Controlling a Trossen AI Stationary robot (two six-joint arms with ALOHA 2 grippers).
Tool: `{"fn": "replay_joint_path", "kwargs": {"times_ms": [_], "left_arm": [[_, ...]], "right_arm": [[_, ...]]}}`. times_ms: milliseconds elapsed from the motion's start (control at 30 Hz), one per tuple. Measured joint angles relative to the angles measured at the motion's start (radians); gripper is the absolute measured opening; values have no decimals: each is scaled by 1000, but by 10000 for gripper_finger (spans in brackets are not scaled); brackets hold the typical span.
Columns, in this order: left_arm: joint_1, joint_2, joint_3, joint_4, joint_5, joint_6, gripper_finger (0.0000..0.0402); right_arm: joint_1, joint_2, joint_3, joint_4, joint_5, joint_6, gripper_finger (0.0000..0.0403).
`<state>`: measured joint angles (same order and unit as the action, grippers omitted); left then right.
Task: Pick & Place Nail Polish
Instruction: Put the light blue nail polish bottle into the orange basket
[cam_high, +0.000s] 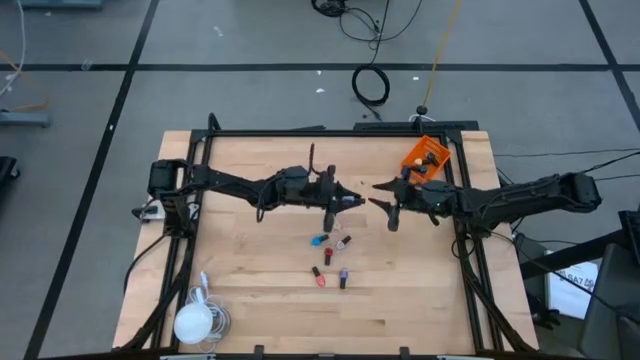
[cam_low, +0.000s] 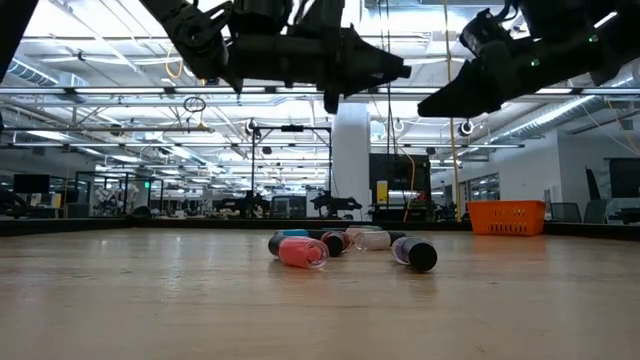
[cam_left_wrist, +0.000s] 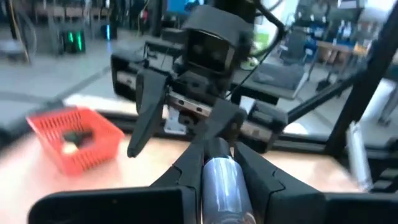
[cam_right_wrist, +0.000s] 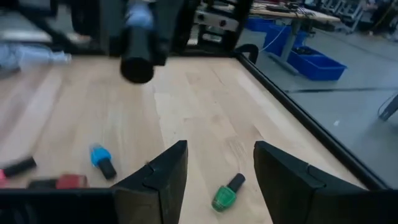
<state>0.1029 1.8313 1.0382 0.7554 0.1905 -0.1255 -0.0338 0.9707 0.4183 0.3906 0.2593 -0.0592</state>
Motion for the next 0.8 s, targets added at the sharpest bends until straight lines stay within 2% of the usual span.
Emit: {"fn": "replay_joint_path", "kwargs": {"times_ms": [200, 300, 367, 533, 800], "left_arm": [[40, 0, 0, -29, -12, -325, 58], [59, 0, 0, -29, -14, -417, 58], [69, 0, 0, -36, -3, -443, 58], [86, 8, 0, -24, 59, -492, 54], [84, 31, 0, 16, 71, -532, 54]], "right_arm": [[19, 75, 0, 10, 33, -167, 171], [37, 112, 0, 74, 59, -249, 171], [53, 133, 0, 144, 80, -305, 171], [99, 175, 0, 248, 242, -424, 171], [115, 208, 0, 385, 210, -465, 172]]}}
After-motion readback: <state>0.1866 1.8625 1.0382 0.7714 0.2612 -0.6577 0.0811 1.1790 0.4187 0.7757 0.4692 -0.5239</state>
